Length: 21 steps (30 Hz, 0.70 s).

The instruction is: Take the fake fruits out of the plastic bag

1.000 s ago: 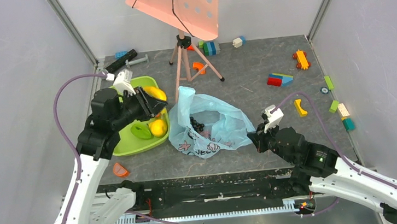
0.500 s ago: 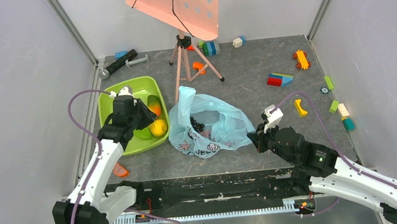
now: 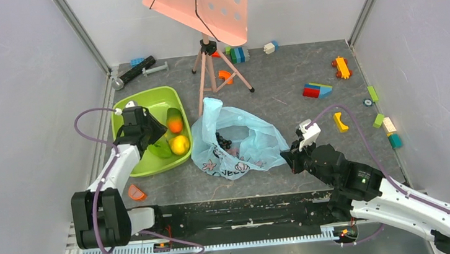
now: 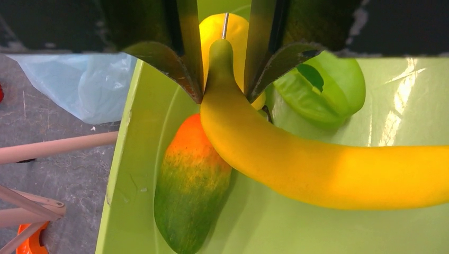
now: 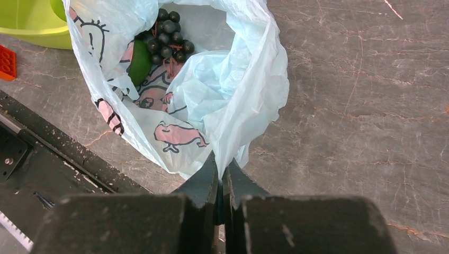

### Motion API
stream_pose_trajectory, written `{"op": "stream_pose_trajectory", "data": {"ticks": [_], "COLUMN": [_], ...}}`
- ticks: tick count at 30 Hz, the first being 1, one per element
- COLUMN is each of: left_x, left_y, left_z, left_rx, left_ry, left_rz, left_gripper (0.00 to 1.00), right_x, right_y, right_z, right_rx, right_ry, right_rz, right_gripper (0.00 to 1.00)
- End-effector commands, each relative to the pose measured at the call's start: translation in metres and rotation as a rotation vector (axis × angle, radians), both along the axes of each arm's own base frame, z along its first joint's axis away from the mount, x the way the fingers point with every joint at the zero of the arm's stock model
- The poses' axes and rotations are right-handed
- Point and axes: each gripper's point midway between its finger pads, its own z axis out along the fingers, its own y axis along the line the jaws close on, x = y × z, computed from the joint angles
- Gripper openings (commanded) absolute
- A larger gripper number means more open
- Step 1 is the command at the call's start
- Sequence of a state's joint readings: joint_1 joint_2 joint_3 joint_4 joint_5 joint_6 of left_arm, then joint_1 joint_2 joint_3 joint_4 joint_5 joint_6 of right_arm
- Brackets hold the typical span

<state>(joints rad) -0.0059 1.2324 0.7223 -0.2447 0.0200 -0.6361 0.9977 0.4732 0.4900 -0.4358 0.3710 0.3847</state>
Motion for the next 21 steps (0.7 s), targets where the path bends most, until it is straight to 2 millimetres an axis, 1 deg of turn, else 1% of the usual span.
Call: {"op": "stream_pose_trajectory", "data": {"ticks": [1, 4, 6, 9, 11, 14, 18, 20, 21], "left_x": [0.02, 0.022, 0.021, 0.018, 0.016, 0.01, -0.004, -0.015, -0.021], "left_y": [0.0, 0.002, -0.005, -0.02, -0.027, -0.034, -0.047, -0.056, -0.064], "left_z": [0.006, -0.002, -0.005, 0.004, 0.021, 0.061, 0.137, 0.17, 0.183], "left_rx": [-0.027, -0.017, -0.055, -0.14, -0.182, -0.197, -0.189, -0.172, -0.169], "left_ry": [-0.062, -0.036, -0.032, -0.085, -0.143, -0.233, -0.376, -0.438, -0.46], "left_rz": [0.029, 0.03, 0.019, -0.012, -0.037, -0.082, -0.169, -0.221, -0.255], "left_gripper": [0.43, 0.53, 0.63, 0.72, 0.78, 0.8, 0.82, 0.83, 0.83], "right_x": [0.001, 0.001, 0.001, 0.001, 0.001, 0.002, 0.003, 0.004, 0.004], "right_y": [0.004, 0.003, 0.003, 0.003, 0.002, 0.002, 0.005, 0.007, 0.008], "right_z": [0.02, 0.019, 0.02, 0.02, 0.02, 0.02, 0.024, 0.027, 0.029], "right_rx": [0.051, 0.05, 0.052, 0.049, 0.051, 0.049, 0.062, 0.071, 0.074], "right_ry": [-0.022, -0.022, -0.022, -0.021, -0.024, -0.027, -0.044, -0.053, -0.058], "right_rz": [-0.002, -0.005, -0.003, -0.004, -0.006, -0.005, 0.003, 0.01, 0.01], "right_gripper": [0.0, 0.0, 0.0, 0.0, 0.0, 0.0, 0.0, 0.0, 0.0]}}
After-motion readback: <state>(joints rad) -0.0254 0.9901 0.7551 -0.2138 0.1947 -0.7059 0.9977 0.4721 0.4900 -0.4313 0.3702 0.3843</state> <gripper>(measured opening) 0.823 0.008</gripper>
